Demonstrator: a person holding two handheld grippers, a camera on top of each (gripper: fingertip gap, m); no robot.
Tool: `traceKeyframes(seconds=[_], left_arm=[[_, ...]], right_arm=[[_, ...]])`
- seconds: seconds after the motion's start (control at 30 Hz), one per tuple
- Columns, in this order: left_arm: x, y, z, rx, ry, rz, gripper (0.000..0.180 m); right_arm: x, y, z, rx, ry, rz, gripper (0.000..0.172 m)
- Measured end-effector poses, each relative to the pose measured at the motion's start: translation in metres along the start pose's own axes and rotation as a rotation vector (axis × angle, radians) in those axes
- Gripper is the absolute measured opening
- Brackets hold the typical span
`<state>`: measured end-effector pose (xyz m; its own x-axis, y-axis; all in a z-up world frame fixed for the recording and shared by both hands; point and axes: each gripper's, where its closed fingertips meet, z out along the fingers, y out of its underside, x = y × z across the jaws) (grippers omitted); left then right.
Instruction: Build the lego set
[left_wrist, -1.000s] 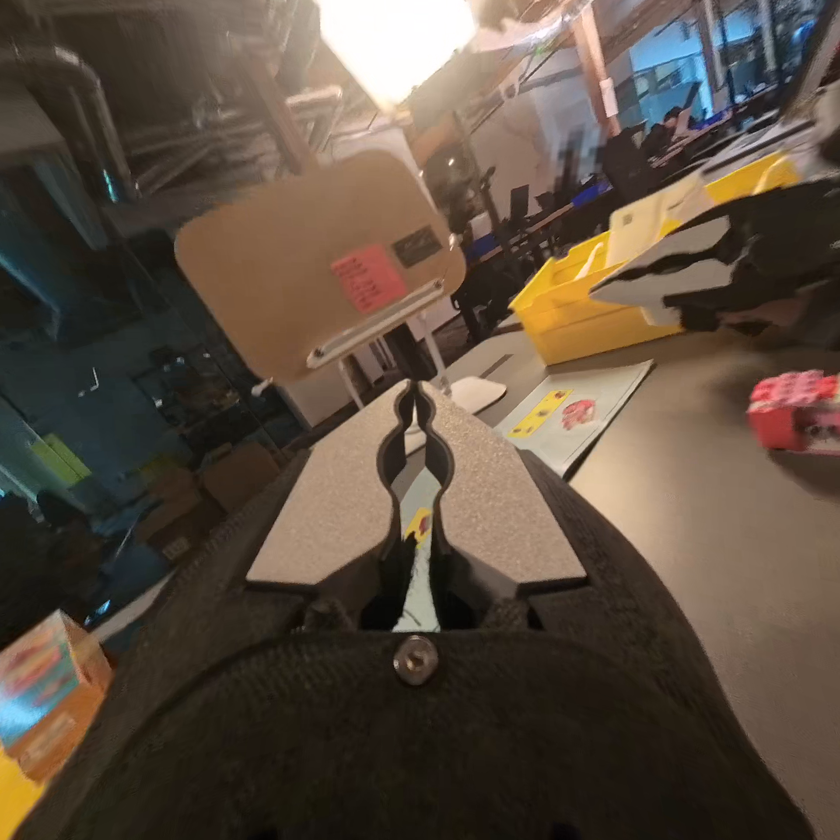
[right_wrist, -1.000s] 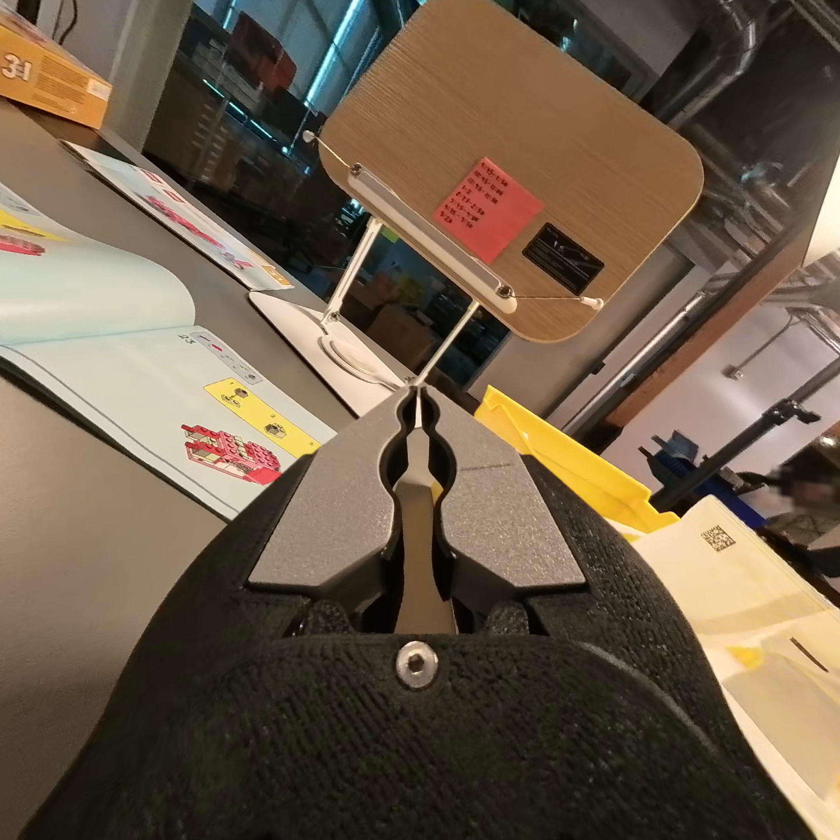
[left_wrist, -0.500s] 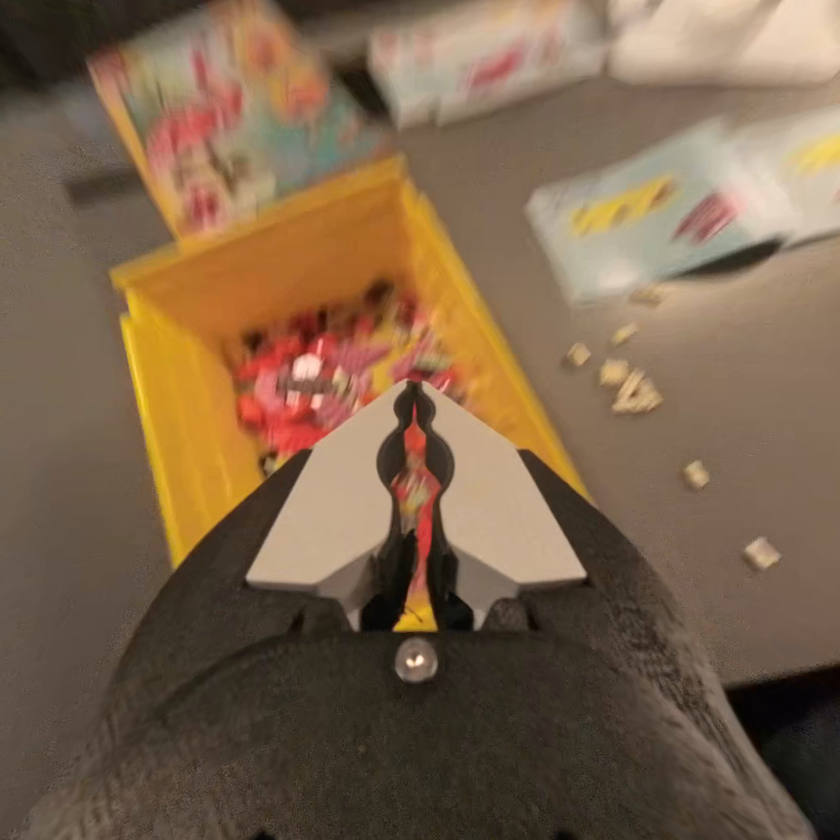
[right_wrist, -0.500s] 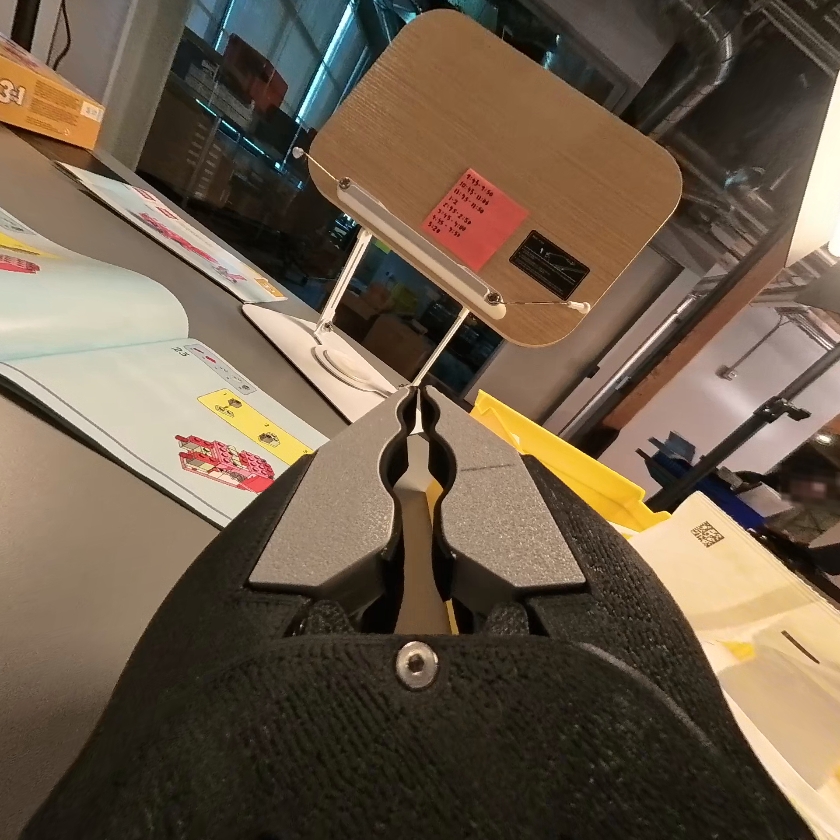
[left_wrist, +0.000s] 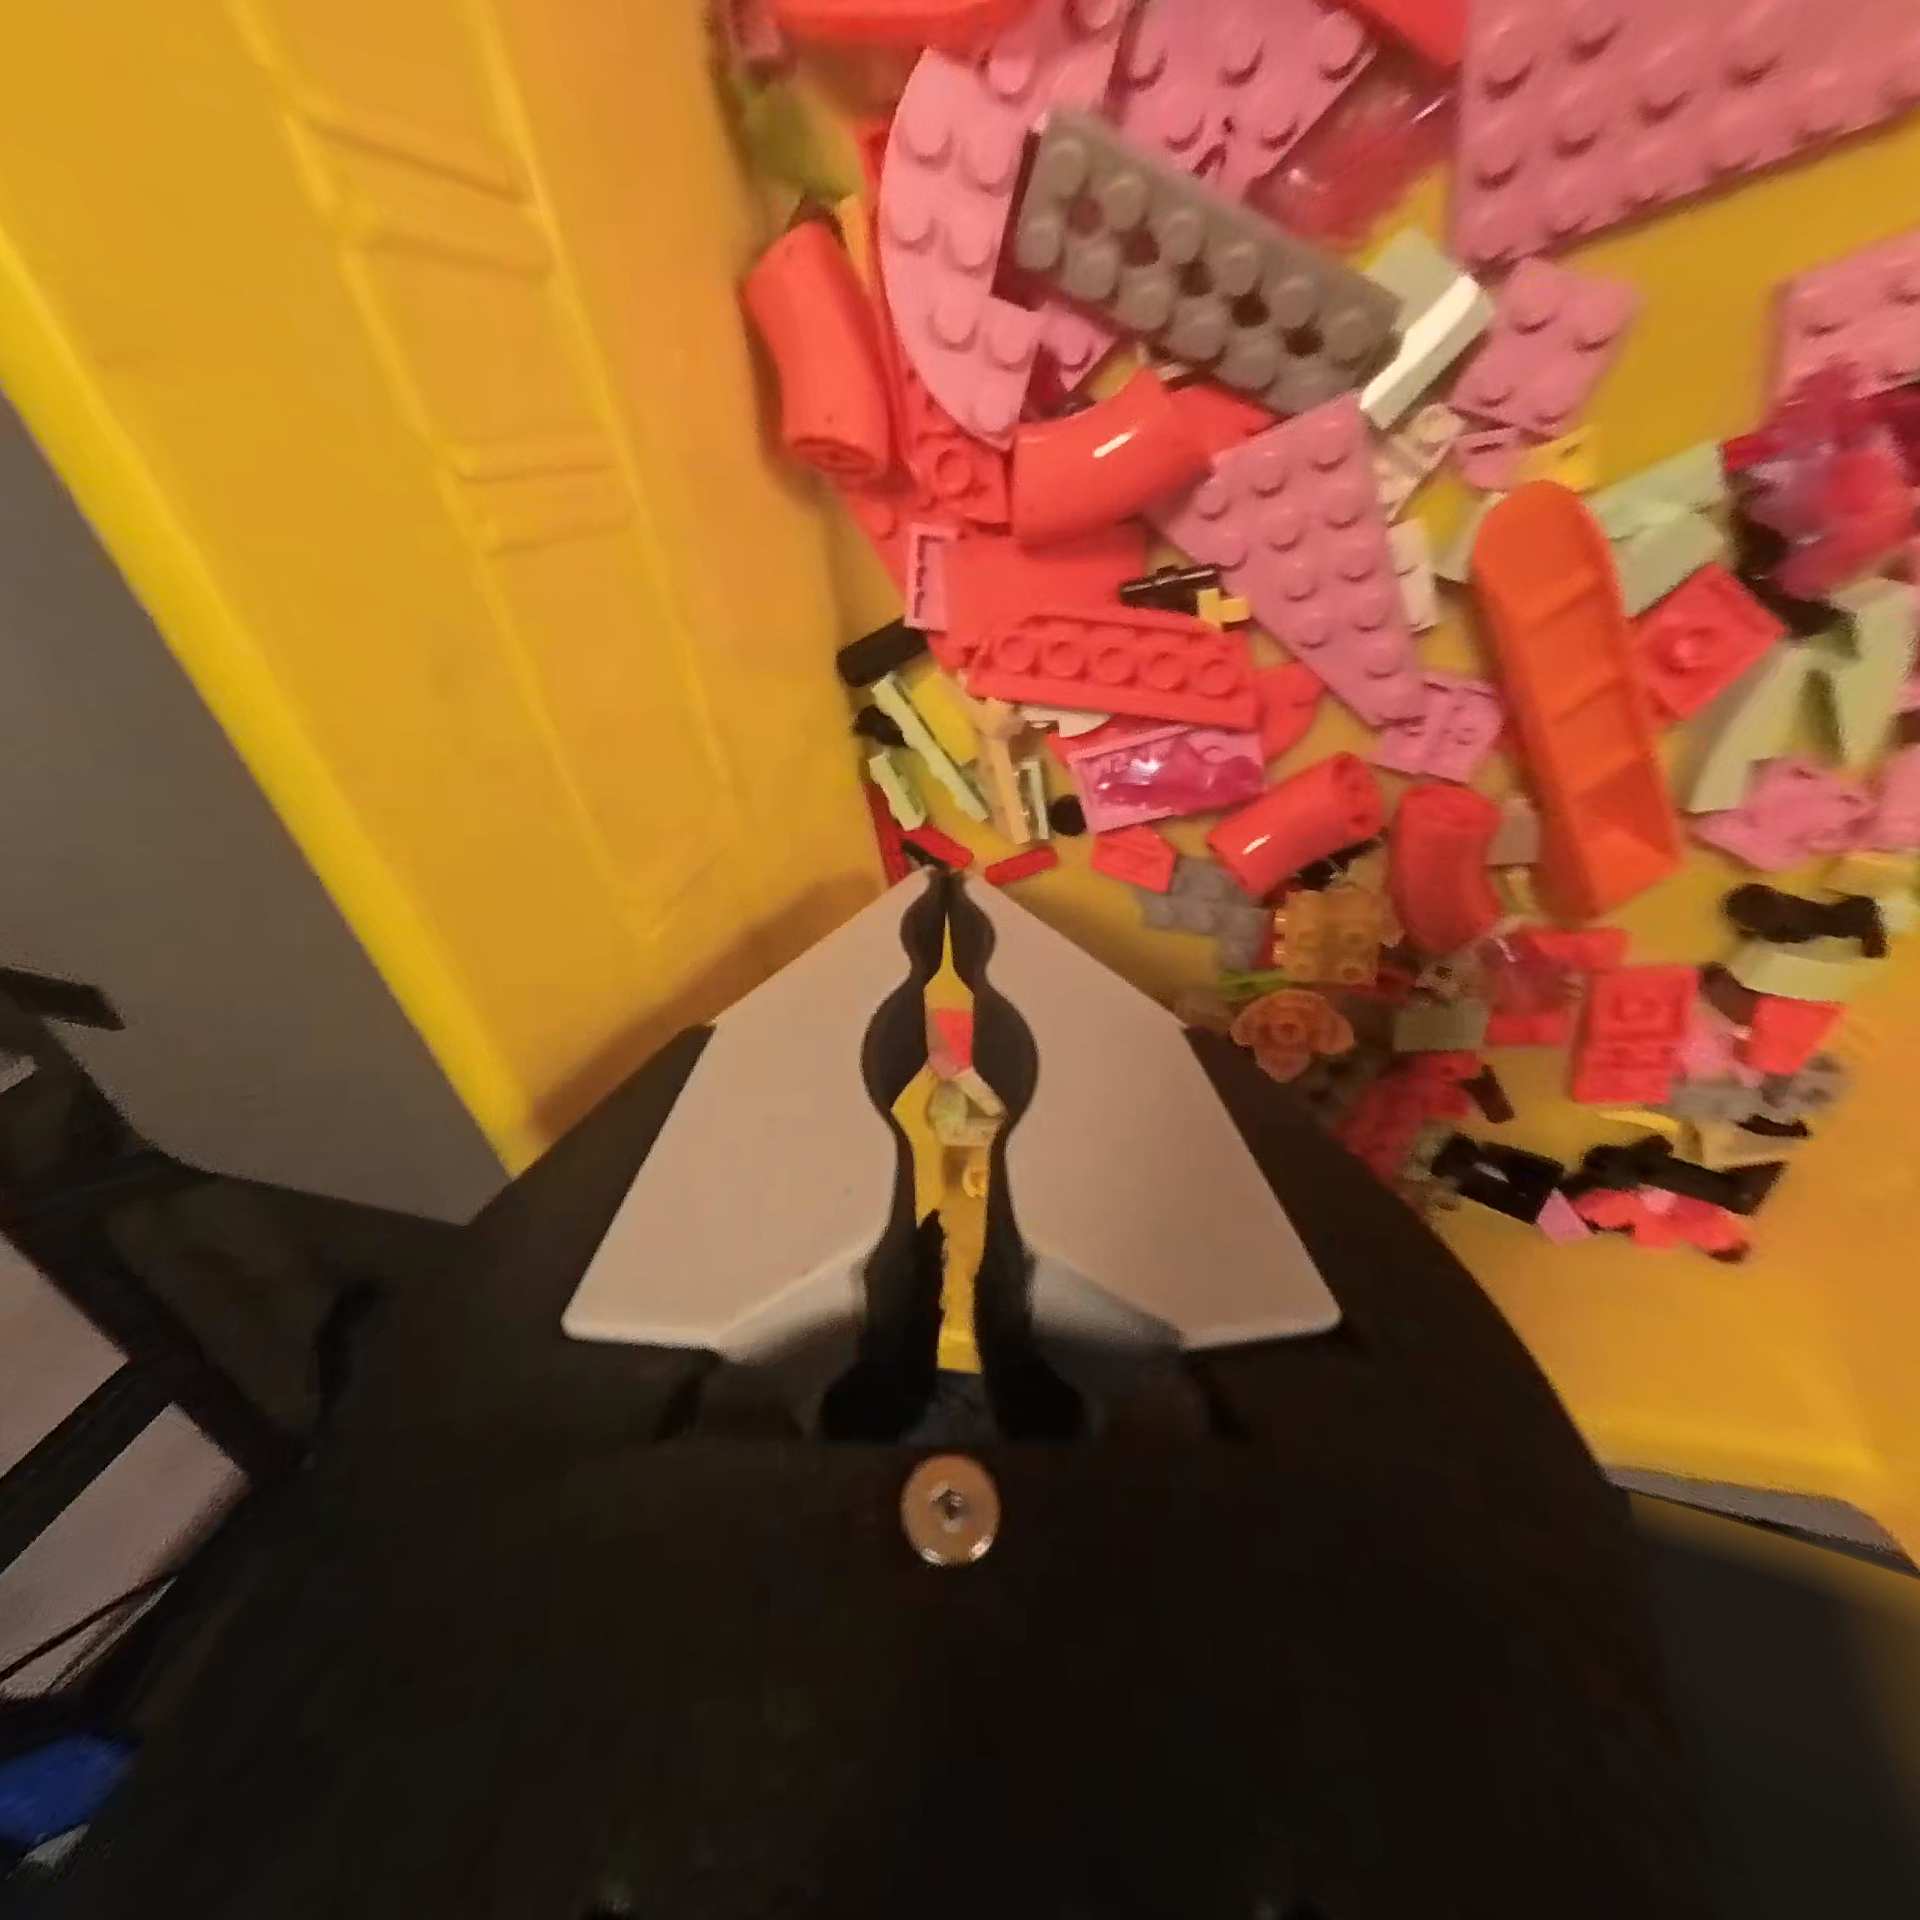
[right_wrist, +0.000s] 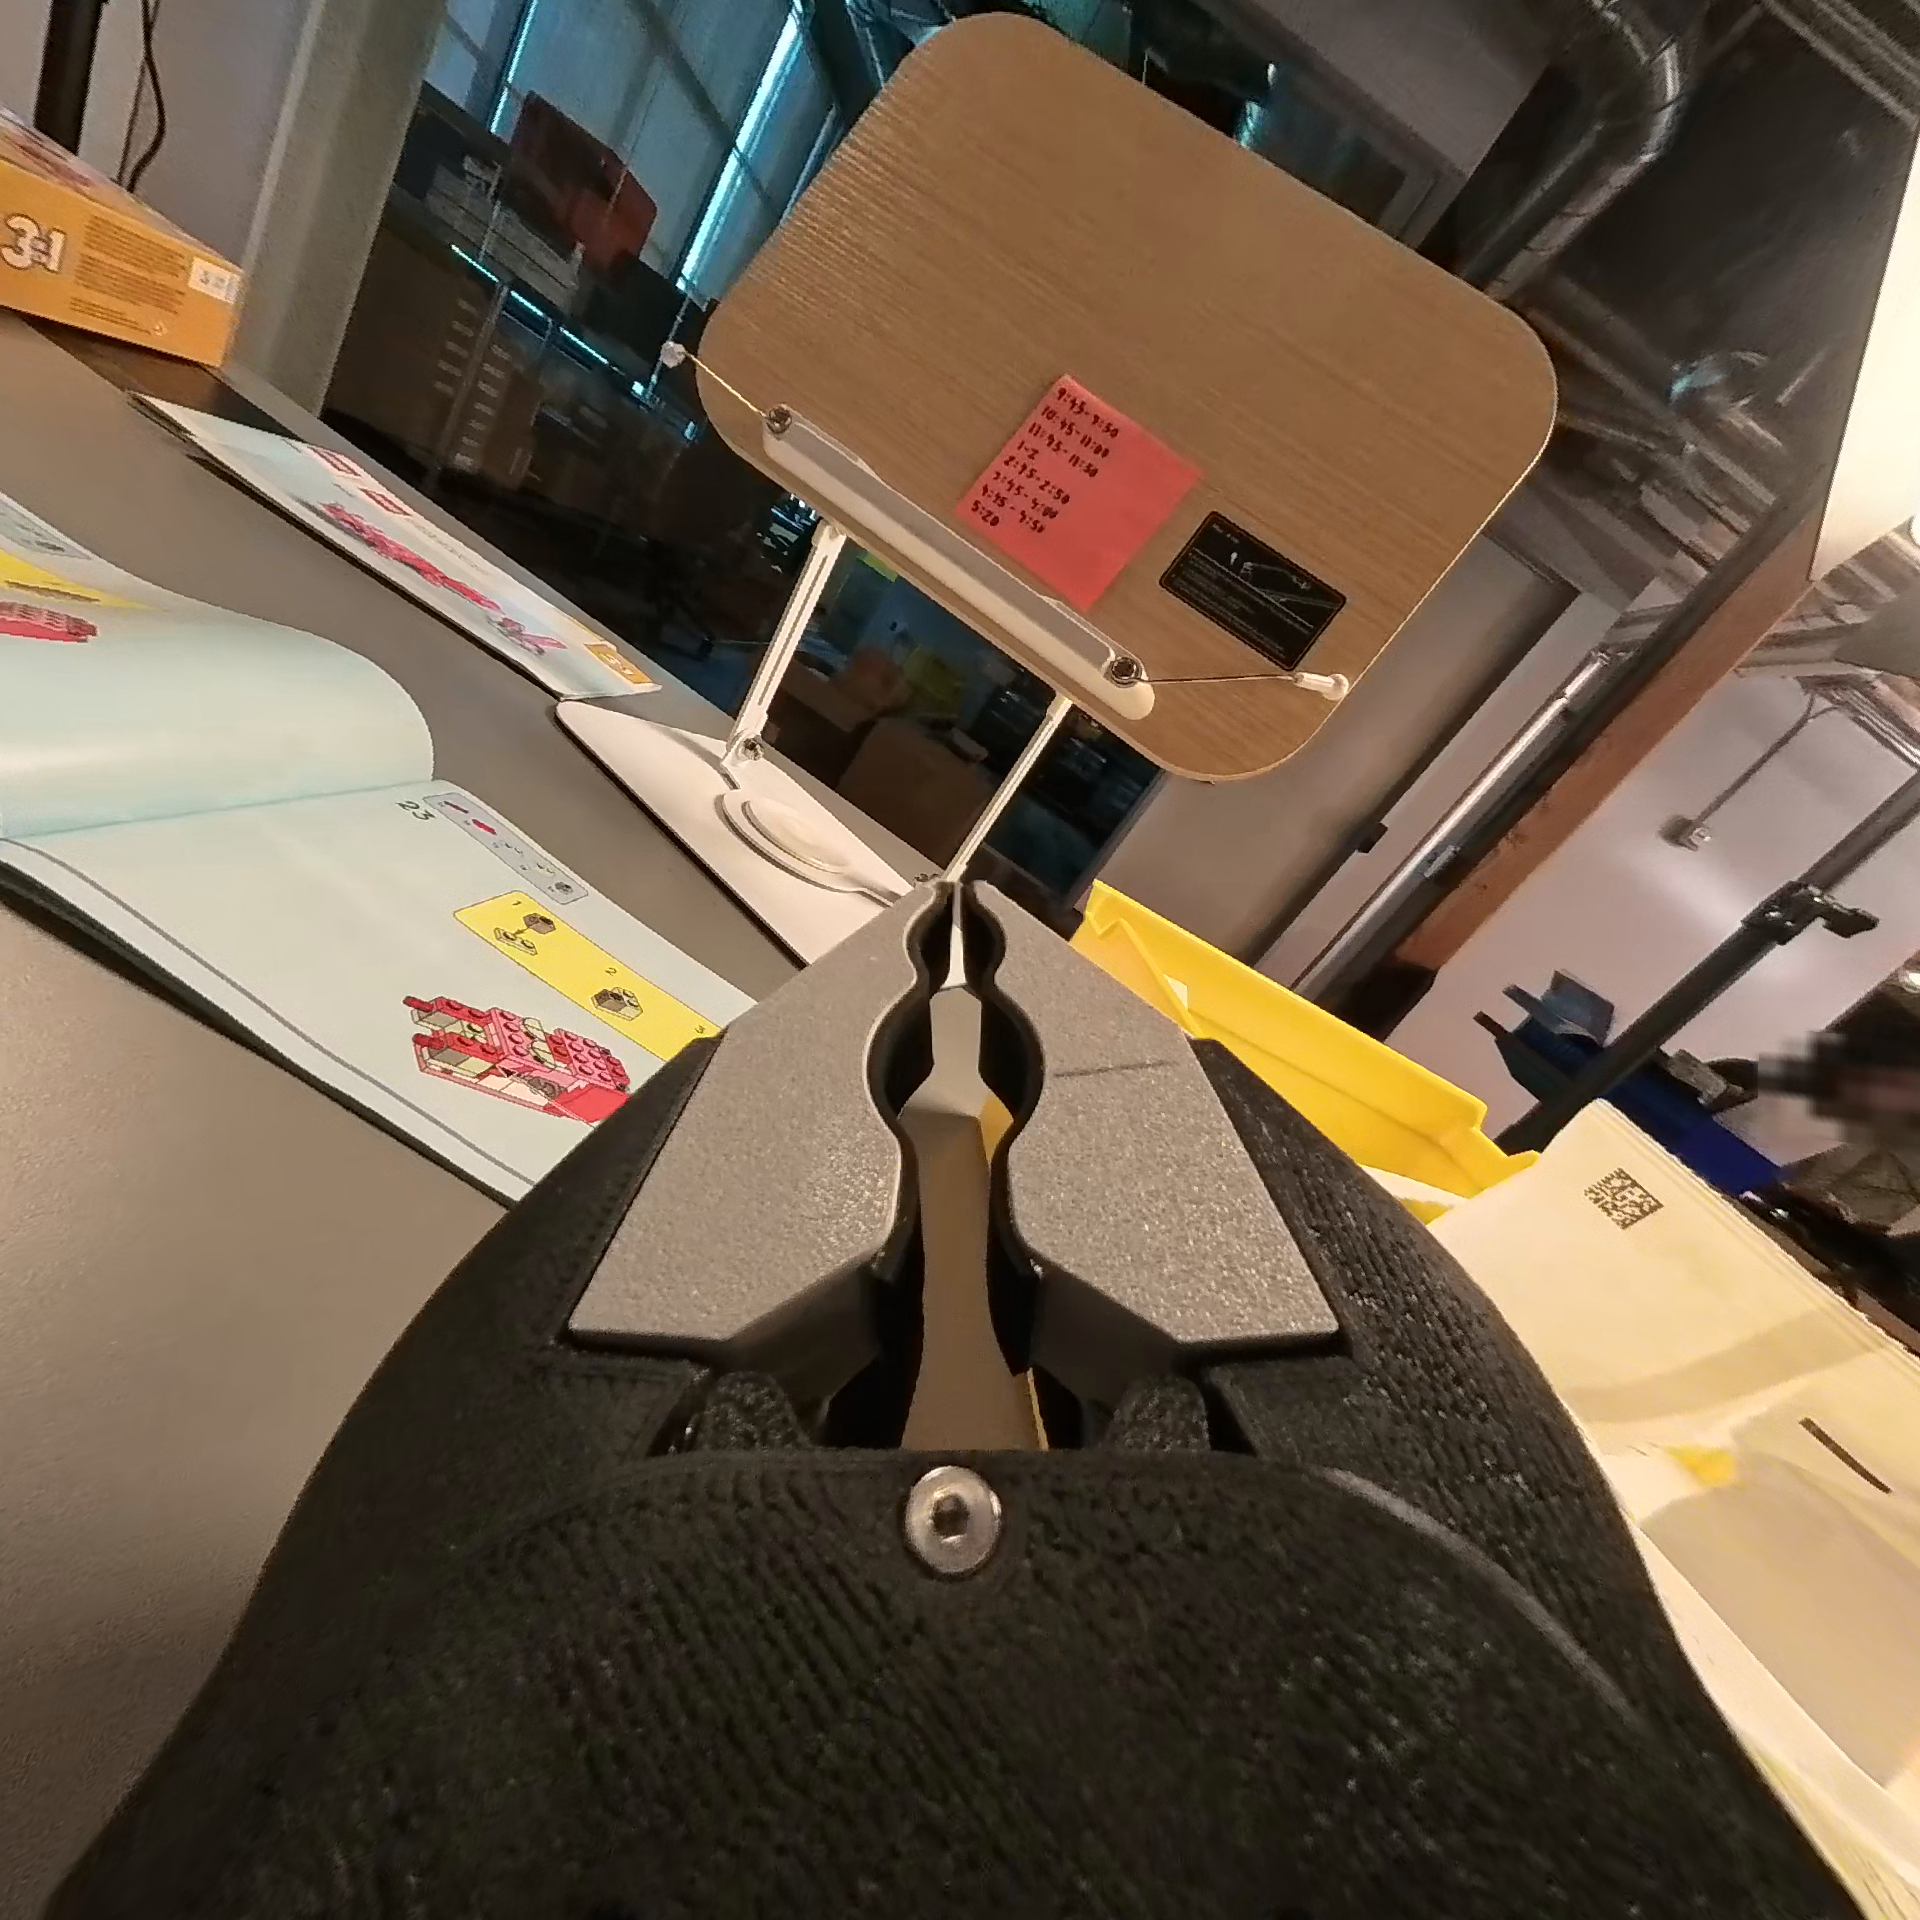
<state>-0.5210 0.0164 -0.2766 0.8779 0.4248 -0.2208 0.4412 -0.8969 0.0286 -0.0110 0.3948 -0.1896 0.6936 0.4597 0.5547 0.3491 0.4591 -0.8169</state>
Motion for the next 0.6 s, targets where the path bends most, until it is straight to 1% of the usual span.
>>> traceKeyframes(seconds=[0.23, 0.33, 0.47, 0.6], left_arm=[[0.000, -0.012, 0.006, 0.042, -0.083, 0.035, 0.000], [0.000, -0.016, 0.006, 0.051, -0.098, 0.036, 0.007], [-0.010, -0.011, 0.008, -0.011, -0.166, 0.060, 0.012], [-0.009, -0.009, 0.008, -0.029, -0.157, 0.049, 0.014]], right_arm=[[-0.002, -0.001, 0.000, 0.002, -0.012, -0.003, 0.000], [-0.003, 0.000, 0.000, -0.004, -0.012, -0.004, 0.000], [-0.002, -0.001, -0.001, -0.003, -0.013, -0.002, 0.000], [-0.003, -0.001, -0.001, -0.003, -0.016, -0.003, 0.000]])
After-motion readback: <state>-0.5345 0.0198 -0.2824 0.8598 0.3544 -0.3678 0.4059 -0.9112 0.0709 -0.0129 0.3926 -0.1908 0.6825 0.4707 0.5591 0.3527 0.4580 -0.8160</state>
